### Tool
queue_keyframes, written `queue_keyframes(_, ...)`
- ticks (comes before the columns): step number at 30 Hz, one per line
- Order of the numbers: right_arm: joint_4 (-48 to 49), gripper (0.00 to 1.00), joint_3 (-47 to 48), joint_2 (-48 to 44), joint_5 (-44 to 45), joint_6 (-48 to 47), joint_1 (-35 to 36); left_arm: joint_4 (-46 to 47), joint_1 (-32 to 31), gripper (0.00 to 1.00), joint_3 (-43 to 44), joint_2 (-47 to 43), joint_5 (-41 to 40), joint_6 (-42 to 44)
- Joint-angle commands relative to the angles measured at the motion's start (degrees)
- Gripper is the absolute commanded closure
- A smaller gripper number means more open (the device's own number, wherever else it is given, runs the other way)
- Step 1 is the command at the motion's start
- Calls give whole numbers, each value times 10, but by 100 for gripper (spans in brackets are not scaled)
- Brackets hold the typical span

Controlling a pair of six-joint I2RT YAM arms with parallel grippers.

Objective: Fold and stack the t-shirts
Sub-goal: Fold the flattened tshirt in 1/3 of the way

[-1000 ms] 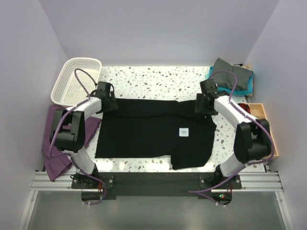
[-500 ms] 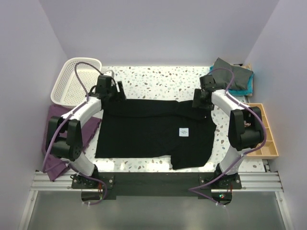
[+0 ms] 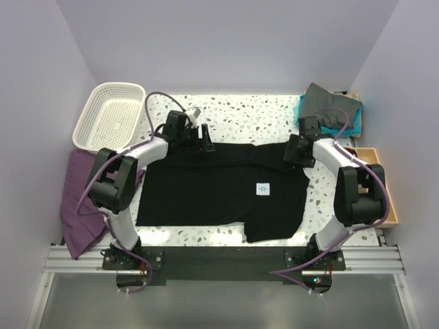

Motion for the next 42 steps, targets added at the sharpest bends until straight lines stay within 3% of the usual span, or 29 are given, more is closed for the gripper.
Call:
queue_keyframes(1, 38, 36, -27, -30, -45, 23, -35, 89, -10, 23, 48, 20, 105, -15)
queue_keyframes(11, 99, 37, -49, -32, -138, 30, -73, 179, -66, 25, 122, 121, 228, -76)
queue_keyframes(20, 127, 40, -60, -29, -183, 29, -86, 84, -155, 28, 259, 221, 116, -28)
queue_keyframes(33, 138, 48, -46, -4, -220, 28, -94, 59, -175, 31, 332, 275, 59, -13)
queue_keyframes(42, 143, 64, -46, 3, -238, 27, -96, 34, -187, 52, 375, 304, 59, -8)
